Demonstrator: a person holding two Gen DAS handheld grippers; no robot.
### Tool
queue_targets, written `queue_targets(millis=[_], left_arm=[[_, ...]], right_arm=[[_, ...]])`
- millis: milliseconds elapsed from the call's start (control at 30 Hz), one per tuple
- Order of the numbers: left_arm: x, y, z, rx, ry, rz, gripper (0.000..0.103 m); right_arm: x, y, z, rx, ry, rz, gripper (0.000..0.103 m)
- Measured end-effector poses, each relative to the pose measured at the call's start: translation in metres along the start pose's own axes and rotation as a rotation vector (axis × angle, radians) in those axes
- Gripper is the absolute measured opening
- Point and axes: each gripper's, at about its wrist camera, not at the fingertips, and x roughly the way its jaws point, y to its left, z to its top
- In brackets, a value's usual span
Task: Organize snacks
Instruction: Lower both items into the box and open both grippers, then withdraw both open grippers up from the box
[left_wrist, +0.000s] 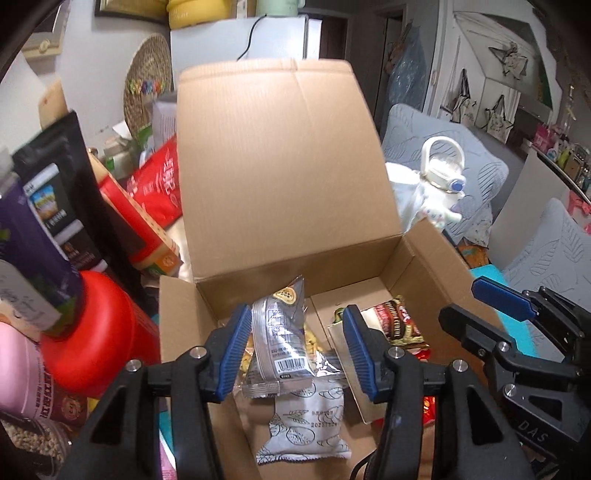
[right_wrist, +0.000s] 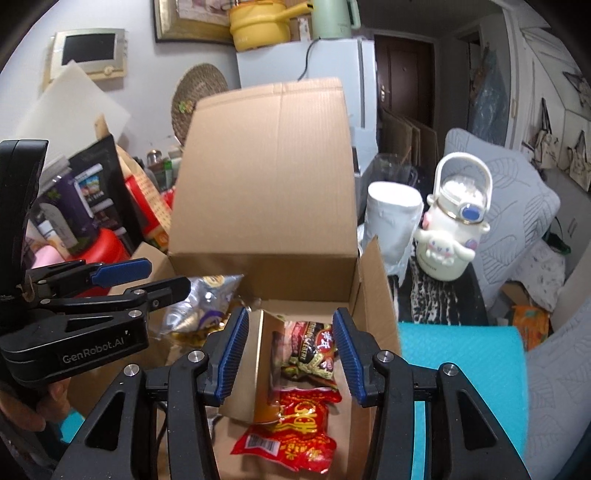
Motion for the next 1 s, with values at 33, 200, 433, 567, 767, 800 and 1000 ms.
queue_targets(millis=[33,200,433,567,767,800,1000], left_arm=[[-0.005,0.000,0.000,0.000,-0.008,-0.008,0.051],[-0.036,-0.003,-0.002,0.010,-0.075,-0.017,0.051],[-0.072,-0.003,-0.008,0.000,-0.127,-0.018,0.051],[-0.089,-0.007,-0.013,0.001,-0.155,-0.024,0.051],[-0.112,-0.012,-0.029,0.014,-0.165,-0.022,0.051],[-0.117,-0.013,-0.033,0.013,-0.168,-0.020,0.051],[-0.141,-0.018,-0.058,0.023,-0.163,-0.036,0.051]], right_arm=[[-0.006,0.002,0.000,-0.005,-0.011,0.000,0.047],[-0.034,0.009,0.001,-0.028,-0.069,0.009,0.047],[-0.075,0.022,-0.002,-0.071,-0.146,0.006,0.047],[-0.091,0.025,-0.006,-0.065,-0.166,0.019,0.047],[-0.110,0.030,-0.018,-0.065,-0.162,0.023,0.047],[-0.114,0.031,-0.021,-0.062,-0.162,0.022,0.047],[-0.140,0.041,-0.041,-0.057,-0.162,0.021,0.047]])
